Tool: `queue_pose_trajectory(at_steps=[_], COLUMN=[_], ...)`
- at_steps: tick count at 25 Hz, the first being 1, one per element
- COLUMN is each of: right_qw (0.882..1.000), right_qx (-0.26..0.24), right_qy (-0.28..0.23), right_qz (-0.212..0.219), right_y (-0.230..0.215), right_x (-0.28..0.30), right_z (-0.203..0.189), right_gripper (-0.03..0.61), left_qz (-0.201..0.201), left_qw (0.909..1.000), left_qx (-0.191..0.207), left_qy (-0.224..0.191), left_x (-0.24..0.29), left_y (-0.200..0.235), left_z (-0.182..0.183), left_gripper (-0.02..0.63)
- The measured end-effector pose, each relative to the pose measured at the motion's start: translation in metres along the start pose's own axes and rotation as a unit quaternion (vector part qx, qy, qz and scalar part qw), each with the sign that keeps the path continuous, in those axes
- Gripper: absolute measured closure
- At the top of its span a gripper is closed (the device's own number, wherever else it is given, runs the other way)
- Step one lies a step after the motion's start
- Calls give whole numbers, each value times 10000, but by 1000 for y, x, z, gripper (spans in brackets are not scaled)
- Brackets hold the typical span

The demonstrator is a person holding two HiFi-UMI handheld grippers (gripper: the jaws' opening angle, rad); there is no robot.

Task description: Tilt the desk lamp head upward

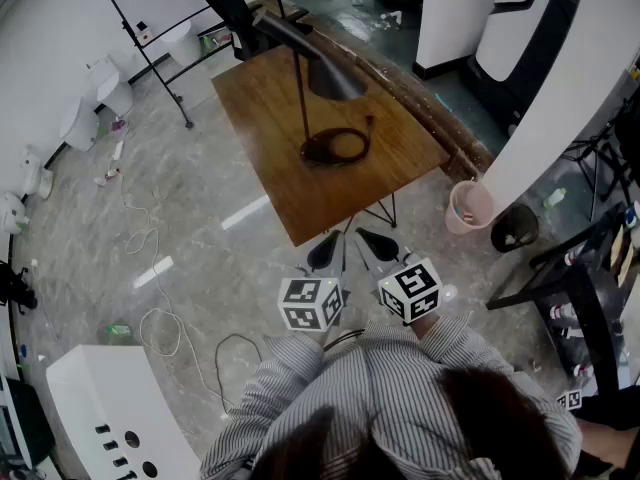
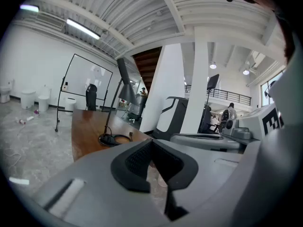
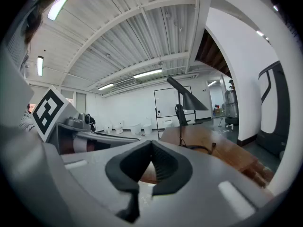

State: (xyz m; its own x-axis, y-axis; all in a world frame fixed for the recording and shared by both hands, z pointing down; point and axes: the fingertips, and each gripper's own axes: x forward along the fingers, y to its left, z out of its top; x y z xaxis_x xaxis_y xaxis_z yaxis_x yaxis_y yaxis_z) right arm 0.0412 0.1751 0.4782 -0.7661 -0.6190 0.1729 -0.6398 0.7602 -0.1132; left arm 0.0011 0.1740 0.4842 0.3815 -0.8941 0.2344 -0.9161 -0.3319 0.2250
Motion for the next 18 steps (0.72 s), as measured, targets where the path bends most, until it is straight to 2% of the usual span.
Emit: queue_pose_trajectory(at_steps=[18], right_qw=[10000], right_qx=[-49], right_qy=[49], right_qz=[59], right_y=[-5], right_x=[4], right_z=[-2], right_gripper=[577], left_qz=[-1], left_qw=[10000], left_qx=[-92], left_qy=[22], left_x=[5], left_y=[3], left_z=[-3], left_gripper=[612])
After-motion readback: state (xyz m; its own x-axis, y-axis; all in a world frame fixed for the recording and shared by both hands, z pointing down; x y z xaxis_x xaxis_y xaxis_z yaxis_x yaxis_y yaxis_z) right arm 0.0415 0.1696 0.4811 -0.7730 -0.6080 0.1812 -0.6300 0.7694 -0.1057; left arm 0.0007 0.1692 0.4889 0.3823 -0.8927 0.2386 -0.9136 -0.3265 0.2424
